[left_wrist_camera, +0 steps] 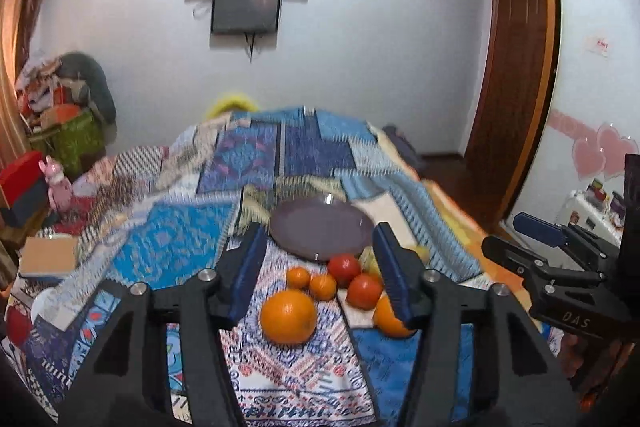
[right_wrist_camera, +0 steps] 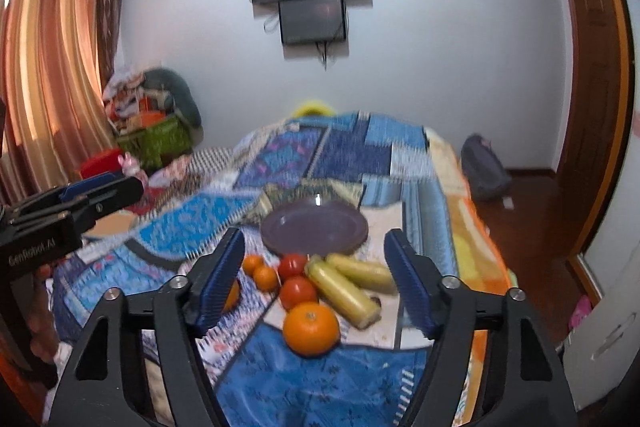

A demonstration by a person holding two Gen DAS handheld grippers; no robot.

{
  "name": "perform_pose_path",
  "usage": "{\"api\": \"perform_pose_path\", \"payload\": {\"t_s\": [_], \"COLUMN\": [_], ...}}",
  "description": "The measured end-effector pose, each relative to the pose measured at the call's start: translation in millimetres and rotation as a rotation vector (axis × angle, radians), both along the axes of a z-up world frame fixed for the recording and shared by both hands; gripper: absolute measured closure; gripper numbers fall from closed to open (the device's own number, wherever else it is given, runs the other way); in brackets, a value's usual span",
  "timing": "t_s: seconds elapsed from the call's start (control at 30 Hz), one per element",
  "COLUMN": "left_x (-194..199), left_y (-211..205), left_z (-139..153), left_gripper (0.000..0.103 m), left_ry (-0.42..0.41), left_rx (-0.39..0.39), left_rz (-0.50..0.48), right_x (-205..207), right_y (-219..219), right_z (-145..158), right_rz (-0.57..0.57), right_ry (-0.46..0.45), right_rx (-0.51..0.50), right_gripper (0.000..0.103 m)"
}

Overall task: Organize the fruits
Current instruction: 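Grasp a large orange with the left tool while the right tool grasps another large orange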

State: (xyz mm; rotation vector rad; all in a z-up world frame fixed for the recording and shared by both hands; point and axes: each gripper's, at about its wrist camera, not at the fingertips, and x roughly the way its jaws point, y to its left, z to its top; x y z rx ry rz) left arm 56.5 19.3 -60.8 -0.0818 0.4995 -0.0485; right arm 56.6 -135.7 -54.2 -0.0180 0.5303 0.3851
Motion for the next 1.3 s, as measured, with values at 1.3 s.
{"api": "perform_pose_path", "payload": {"t_s": [1.3], "left_x": [109], "left_y": [24], "left_z": [-163], "left_gripper": [0.038], "left_ry": [0.466], "left_rx": [-0.088], "left_rz": [-0.045], "right_x": [73], "right_y": [23], "right_z": [-126], "right_rz": [0.114], "right_ry": [0.445], "right_rx": [-0.057], "right_gripper": [0.039]}}
